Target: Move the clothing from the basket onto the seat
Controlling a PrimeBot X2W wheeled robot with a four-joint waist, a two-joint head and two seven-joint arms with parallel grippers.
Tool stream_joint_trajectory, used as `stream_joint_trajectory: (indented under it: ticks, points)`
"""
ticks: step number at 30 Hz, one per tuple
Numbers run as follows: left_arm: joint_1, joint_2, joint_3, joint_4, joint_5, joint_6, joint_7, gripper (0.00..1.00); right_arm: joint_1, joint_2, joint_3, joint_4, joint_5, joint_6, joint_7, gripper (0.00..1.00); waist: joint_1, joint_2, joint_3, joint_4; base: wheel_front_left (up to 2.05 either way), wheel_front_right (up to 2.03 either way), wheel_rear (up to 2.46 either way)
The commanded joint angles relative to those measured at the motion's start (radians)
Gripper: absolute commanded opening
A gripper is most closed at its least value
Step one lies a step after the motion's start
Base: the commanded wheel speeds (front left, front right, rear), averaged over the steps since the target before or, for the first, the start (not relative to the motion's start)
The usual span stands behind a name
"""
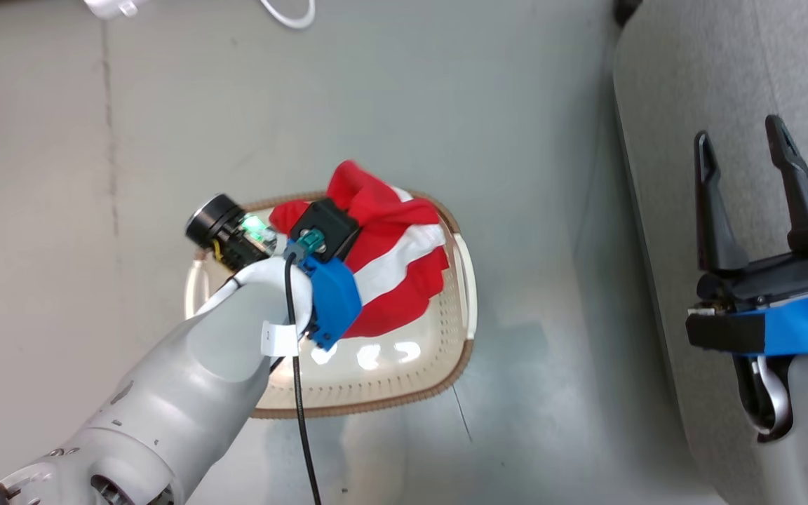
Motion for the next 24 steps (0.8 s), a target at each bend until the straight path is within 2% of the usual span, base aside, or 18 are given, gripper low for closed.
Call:
stream_joint_trajectory:
  ticks: [1,14,24]
  points:
    - [0.005,0.005,0.019,-0.023,0.003,-0.001,-0.006,0.0,0.019,-0.003,-0.001,0.003,-0.003,0.0,-0.003,1.0,0.0001,-0.0001,-0.055,0.027,0.0,0.0,0.0]
    - [0.114,0.045,0.241,-0.268,0.072,0.041,-0.006,0.0,0.124,0.01,-0.001,0.047,-0.005,0.0,-0.003,1.0,0.0001,-0.0001,-0.248,0.06,0.0,0.0,0.0]
    - [0.186,0.04,0.357,-0.39,0.118,0.041,-0.006,0.0,0.214,0.029,0.0,0.071,-0.004,0.0,-0.003,1.0,0.0001,-0.0001,-0.375,0.078,0.0,0.0,0.0]
